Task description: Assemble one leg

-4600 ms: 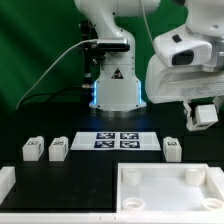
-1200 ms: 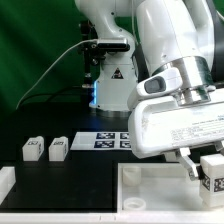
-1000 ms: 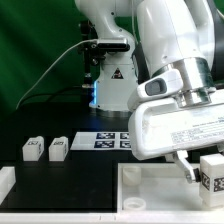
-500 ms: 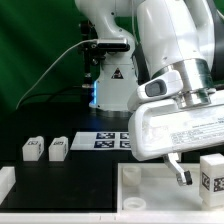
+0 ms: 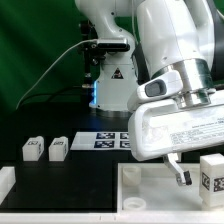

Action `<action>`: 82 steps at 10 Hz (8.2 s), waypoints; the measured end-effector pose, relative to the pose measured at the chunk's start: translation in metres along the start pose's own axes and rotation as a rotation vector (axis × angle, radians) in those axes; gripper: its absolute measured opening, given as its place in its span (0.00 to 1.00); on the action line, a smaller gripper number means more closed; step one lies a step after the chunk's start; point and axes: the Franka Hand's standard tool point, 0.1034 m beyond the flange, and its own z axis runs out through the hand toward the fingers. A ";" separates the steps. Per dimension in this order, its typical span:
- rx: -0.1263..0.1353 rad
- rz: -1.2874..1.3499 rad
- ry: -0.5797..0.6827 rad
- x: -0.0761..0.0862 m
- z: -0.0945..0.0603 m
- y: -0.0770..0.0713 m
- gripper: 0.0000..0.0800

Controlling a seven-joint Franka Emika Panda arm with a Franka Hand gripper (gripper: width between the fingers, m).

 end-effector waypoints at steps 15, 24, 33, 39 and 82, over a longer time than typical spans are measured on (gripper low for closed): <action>0.109 0.061 -0.688 -0.008 -0.002 -0.028 0.81; 0.107 0.062 -0.679 -0.008 0.000 -0.027 0.01; 0.105 0.050 -0.687 0.008 -0.011 -0.013 0.72; 0.108 0.046 -0.683 0.009 -0.007 -0.007 0.81; -0.079 0.627 -0.547 0.024 0.004 0.005 0.37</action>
Offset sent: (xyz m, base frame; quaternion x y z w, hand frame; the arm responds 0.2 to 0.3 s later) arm 0.0085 -0.0114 0.0231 -0.0792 -0.0410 -0.0009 0.9960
